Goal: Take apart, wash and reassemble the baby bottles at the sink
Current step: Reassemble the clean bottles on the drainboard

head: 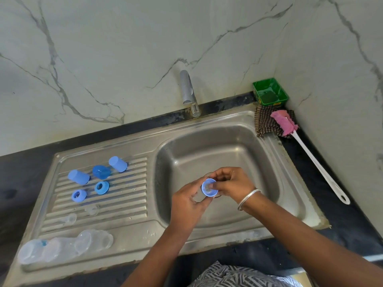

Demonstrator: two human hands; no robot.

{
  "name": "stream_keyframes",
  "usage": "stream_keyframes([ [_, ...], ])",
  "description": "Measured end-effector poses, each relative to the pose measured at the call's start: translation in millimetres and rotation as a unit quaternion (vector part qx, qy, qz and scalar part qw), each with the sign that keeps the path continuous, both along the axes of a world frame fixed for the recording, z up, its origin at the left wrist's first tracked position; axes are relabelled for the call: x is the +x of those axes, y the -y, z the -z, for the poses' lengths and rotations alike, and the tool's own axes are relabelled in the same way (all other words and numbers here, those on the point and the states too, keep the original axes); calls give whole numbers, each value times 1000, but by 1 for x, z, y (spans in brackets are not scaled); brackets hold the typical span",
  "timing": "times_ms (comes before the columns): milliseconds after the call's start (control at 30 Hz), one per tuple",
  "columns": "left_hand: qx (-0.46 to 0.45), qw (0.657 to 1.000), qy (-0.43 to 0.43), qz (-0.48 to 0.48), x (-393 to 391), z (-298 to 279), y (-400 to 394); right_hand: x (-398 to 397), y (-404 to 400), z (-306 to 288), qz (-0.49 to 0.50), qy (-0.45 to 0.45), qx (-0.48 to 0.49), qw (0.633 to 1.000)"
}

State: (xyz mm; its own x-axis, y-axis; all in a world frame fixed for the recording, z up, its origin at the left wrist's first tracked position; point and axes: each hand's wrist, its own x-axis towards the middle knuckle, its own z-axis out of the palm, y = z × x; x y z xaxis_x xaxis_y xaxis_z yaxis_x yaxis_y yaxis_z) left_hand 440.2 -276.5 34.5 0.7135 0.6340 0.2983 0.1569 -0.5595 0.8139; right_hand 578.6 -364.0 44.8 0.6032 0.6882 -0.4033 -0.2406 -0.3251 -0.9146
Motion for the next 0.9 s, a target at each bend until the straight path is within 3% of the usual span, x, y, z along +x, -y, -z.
stream_keyframes([
  [233,6,999,-27,23,-5,8,-3,-5,-1,-4,-5,95,-55,994],
  [433,-14,997,-68,45,-13,3,-13,4,-3,-21,-147,170,-89,970],
  [733,22,994,-83,63,-37,-7,-45,-24,-36,-22,-141,175,-85,971],
  [900,30,991,-105,77,-61,-15,-74,-51,-68,-26,-133,253,-108,952],
])
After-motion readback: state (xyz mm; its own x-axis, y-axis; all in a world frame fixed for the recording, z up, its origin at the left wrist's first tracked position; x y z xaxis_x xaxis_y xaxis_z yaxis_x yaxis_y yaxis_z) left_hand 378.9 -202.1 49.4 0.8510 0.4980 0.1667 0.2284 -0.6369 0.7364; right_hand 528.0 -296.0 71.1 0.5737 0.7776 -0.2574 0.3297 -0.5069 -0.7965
